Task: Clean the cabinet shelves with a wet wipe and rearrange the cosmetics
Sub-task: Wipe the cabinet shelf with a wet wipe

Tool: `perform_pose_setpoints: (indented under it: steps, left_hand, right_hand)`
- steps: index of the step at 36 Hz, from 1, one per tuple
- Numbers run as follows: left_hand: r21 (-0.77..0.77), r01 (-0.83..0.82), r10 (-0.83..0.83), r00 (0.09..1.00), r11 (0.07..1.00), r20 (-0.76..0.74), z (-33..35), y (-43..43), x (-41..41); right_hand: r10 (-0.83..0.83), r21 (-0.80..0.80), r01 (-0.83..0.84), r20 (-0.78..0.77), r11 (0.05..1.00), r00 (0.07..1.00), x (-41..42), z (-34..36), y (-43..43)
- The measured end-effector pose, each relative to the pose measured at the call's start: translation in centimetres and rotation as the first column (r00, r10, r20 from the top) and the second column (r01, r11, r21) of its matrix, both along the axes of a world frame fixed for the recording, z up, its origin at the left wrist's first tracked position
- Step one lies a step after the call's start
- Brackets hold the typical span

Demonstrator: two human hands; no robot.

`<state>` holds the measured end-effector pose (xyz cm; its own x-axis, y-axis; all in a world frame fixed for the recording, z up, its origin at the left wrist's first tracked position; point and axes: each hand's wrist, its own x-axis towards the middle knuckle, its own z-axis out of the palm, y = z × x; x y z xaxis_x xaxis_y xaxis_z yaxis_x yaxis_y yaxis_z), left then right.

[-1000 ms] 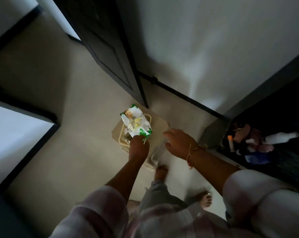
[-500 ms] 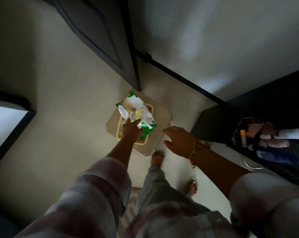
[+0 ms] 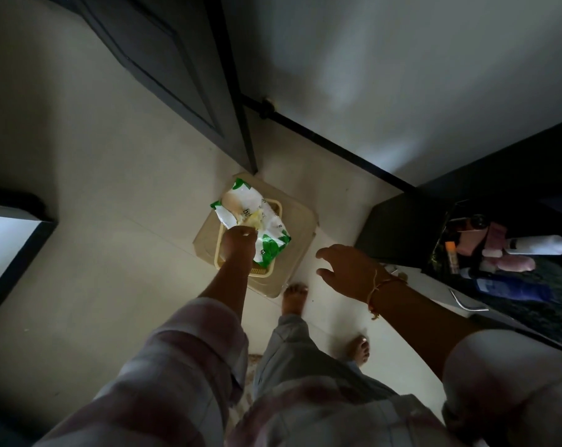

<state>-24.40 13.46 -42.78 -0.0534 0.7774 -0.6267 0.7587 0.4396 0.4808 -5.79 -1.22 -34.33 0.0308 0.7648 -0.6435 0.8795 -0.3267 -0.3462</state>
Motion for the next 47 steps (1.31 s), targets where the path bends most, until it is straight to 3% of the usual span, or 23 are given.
perform_pose_setpoints:
  steps: [4, 6, 8, 12, 16, 19, 23, 28, 35, 38, 41, 47]
  left_hand:
    - [-0.019, -0.262, 0.262, 0.956, 0.965, 0.132, 0.0, 0.0, 0.1]
    - [-0.127, -0.427, 0.445, 0.870, 0.895, 0.212, -0.1, 0.1, 0.1]
    - [-0.286, -0.467, 0.537, 0.803, 0.837, 0.259, 0.1, 0.2, -0.1]
    - [-0.332, -0.366, 0.468, 0.825, 0.869, 0.316, 0.4, -0.2, -1.0]
    - [-0.392, -0.407, 0.552, 0.728, 0.825, 0.405, 1.5, -1.3, -1.7]
    - [-0.370, -0.423, 0.558, 0.697, 0.827, 0.451, 2.3, -2.0, -2.0]
    - [-0.324, -0.294, 0.433, 0.707, 0.899, 0.559, 4.2, -3.3, -2.0]
    - [-0.251, -0.059, 0.216, 0.715, 0.966, 0.664, 6.8, -4.9, -0.8]
    - [-0.257, 0.134, 0.102, 0.675, 0.957, 0.731, 10.1, -6.9, 2.6]
    - [-0.397, 0.116, 0.255, 0.597, 0.911, 0.760, 11.1, -7.6, 4.4]
    - [-0.471, 0.113, 0.327, 0.581, 0.875, 0.746, 11.7, -8.3, 5.9]
    - [-0.512, 0.172, 0.313, 0.616, 0.842, 0.723, 12.9, -10.6, 8.5]
  right_hand:
    - [-0.001, -0.024, 0.001, -0.011, 1.000, 1.000, -0.3, 0.0, 0.0]
    - [-0.006, -0.033, 0.005, -0.019, 0.999, 1.000, -0.4, 0.0, 0.2]
    - [-0.013, -0.034, 0.012, -0.025, 0.999, 1.000, -0.7, 0.2, 0.3]
    - [-0.044, -0.006, 0.044, -0.048, 0.999, 0.998, -1.2, 0.5, 0.9]
    - [-0.095, 0.028, 0.097, -0.083, 0.995, 0.992, -1.7, 1.1, 1.8]
    - [-0.223, 0.035, 0.232, -0.165, 0.972, 0.961, -2.2, 1.8, 2.5]
    - [-0.416, 0.020, 0.437, -0.275, 0.899, 0.867, -2.8, 2.8, 3.4]
    - [-0.608, -0.026, 0.660, -0.418, 0.750, 0.675, -3.1, 4.0, 3.8]
    - [-0.694, -0.056, 0.801, -0.536, 0.597, 0.480, -1.2, 5.6, 1.3]
    - [-0.738, -0.181, 0.885, -0.635, 0.429, 0.228, 0.1, 6.3, -0.8]
    - [-0.723, -0.332, 0.899, -0.690, 0.288, -0.023, 1.3, 7.1, -3.1]
    - [-0.642, -0.534, 0.841, -0.675, 0.085, -0.363, 3.3, 7.8, -8.1]
